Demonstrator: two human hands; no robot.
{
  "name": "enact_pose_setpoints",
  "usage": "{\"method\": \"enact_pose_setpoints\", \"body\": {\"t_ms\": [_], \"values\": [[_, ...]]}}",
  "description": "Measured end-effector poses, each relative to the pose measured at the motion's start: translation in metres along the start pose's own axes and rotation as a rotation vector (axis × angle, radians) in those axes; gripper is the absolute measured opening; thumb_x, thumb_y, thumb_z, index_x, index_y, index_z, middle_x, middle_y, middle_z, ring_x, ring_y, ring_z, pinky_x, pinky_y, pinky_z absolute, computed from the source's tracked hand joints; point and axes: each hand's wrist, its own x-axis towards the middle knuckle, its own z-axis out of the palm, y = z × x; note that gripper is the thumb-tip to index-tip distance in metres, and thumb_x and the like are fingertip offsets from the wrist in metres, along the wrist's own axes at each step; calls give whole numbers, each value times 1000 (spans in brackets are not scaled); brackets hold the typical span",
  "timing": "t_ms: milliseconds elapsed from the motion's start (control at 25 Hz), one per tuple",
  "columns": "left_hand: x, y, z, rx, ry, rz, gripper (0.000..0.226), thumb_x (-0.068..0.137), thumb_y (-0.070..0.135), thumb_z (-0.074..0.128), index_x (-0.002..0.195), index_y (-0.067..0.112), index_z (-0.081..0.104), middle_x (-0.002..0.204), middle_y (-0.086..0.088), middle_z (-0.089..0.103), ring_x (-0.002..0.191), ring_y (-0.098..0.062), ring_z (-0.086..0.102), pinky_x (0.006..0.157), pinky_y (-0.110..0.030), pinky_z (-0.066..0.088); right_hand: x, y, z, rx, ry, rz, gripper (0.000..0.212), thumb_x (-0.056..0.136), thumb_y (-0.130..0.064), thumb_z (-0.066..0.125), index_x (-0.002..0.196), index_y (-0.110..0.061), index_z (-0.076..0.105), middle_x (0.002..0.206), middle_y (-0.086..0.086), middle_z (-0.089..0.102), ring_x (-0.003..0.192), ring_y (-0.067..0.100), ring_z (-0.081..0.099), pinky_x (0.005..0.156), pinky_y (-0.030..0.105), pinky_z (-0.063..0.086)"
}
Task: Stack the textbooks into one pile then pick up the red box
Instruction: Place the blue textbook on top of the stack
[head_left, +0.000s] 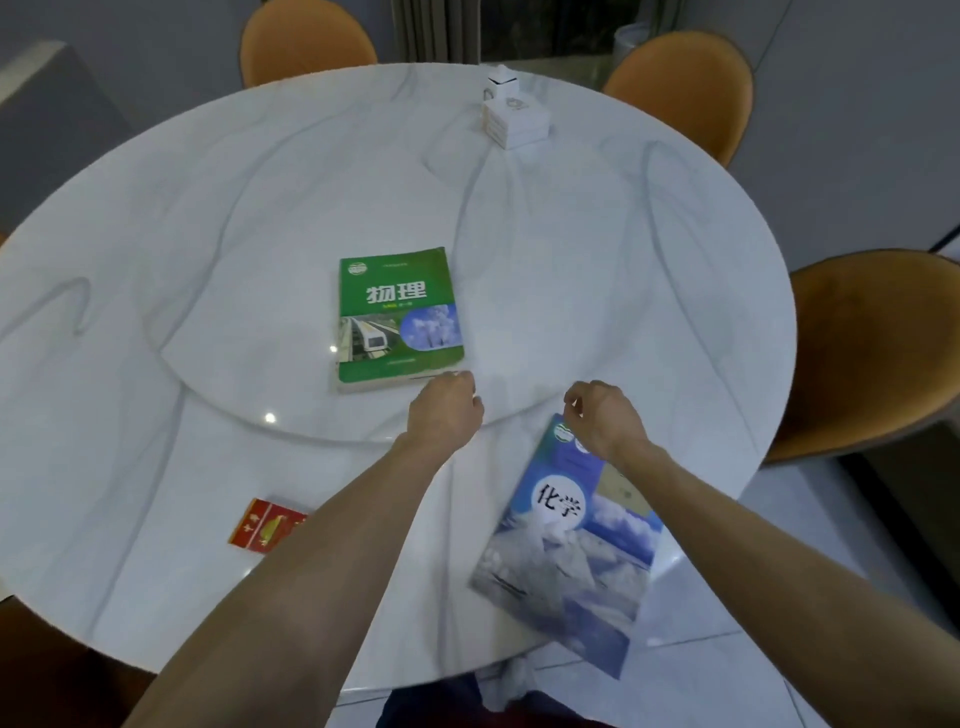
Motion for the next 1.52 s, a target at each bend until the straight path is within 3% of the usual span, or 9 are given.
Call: {"method": "enact_pose_setpoints", "body": {"t_ms": [240,560,640,720,760,840,1000,1200,1520], "values": [[-30,28,61,-54,-200,5,36,92,25,49,123,6,52,125,-16,57,116,-30,52,90,-35,44,-66,73,26,58,53,214,22,91,-13,47,94,1,63,102,21,63,89,35,61,70,36,51],[-55,40,107,-146,-289,-184,44,86,28,61,119,1,51,119,-22,58,111,-36,55,84,-40,49,-136,100,84,364,74,616,32,93,-27,51,118,-8,51,120,17,55,103,32,59,76,31,48],[-55,40,107,-206,-302,-254,35,84,23,62,108,-2,57,108,-21,63,102,-37,60,74,-38,50,-141,95,92,490,75,670,27,92,-20,51,115,-6,54,119,17,59,102,33,61,84,37,54],[-55,37,105,-276,-327,-277,14,81,13,61,80,-1,61,81,-14,64,76,-29,62,56,-30,45,-144,99,92,629,130,731,25,90,-15,54,112,-3,58,112,17,65,96,32,65,83,41,57],[-55,36,105,-313,-339,-282,16,80,9,59,66,4,56,70,-9,58,64,-24,57,51,-26,40,-146,101,90,697,141,764,25,89,-13,56,110,-2,61,107,17,67,91,31,66,78,40,58],[-59,37,106,-386,-370,-243,25,82,6,57,59,12,49,67,-5,54,65,-21,53,56,-25,40,-150,105,82,798,117,805,22,86,-12,59,104,-2,66,96,14,69,76,23,65,60,30,56],[-65,37,95,-475,-344,-116,7,89,11,54,90,6,59,89,-10,63,81,-24,58,72,-33,49,-150,102,62,867,104,784,13,83,-11,62,93,-8,69,89,12,70,68,17,62,51,22,49],[-45,23,49,-595,-234,-62,7,89,10,56,83,12,59,88,-10,66,79,-21,59,69,-27,45,-122,72,19,885,148,633,11,86,-11,61,78,-17,64,83,6,67,81,25,63,74,38,55],[4,-29,-41,-779,-50,-82,9,91,9,56,93,3,63,96,-13,68,83,-24,61,75,-34,47,-44,-21,-29,955,56,392,13,91,-5,54,84,-5,65,88,16,67,78,31,63,66,34,55]]}}
